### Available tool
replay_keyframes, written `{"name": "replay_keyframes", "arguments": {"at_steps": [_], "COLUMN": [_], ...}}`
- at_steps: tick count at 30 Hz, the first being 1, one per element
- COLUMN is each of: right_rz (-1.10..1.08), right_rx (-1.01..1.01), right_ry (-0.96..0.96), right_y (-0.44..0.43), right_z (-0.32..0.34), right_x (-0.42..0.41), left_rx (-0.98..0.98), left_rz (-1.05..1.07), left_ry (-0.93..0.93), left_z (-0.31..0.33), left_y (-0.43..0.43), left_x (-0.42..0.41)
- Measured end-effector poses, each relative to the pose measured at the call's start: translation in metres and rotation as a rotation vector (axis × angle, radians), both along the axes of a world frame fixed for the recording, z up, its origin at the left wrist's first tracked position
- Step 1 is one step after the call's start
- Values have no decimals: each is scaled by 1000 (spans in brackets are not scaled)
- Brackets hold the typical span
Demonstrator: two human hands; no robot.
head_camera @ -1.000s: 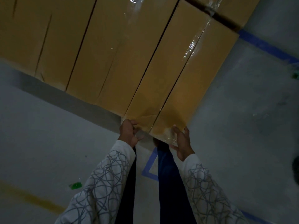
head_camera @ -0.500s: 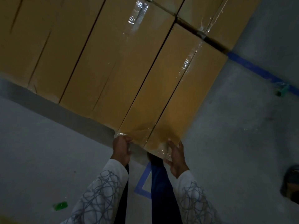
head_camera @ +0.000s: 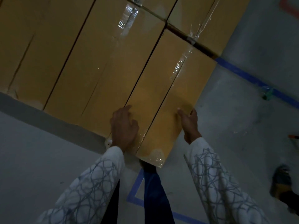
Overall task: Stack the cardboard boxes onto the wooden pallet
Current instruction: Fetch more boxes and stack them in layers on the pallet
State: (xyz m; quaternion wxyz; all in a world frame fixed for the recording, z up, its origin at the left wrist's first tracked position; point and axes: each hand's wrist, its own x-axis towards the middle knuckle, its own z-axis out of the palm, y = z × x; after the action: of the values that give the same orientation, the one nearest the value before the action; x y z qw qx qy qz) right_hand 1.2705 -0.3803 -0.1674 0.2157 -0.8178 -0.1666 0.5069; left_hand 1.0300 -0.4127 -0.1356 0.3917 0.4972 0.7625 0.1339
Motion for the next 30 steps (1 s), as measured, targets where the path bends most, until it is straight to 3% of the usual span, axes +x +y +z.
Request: {"name": "replay_keyframes", "arguments": {"at_steps": [5, 10, 16, 27, 30], "right_rz": [282, 272, 213, 144, 214], "right_rx": [-35, -34, 9, 18, 26], "right_ry": [-235, -195, -124, -145, -145], "right_y": [20, 14, 11, 27, 27], "right_z": [-26, -34, -28, -27, -27], "right_x": [14, 26, 29, 17, 13], "left_rx": [-38, -96, -172, -22, 12], "left_rz": [-292, -345, -218, -213, -203], "left_ry": [138, 221, 175, 257, 295], "left_z": [-31, -37, -32, -31, -31], "left_y": [75, 106, 110, 123, 112], "left_x": [13, 24, 34, 33, 45]}}
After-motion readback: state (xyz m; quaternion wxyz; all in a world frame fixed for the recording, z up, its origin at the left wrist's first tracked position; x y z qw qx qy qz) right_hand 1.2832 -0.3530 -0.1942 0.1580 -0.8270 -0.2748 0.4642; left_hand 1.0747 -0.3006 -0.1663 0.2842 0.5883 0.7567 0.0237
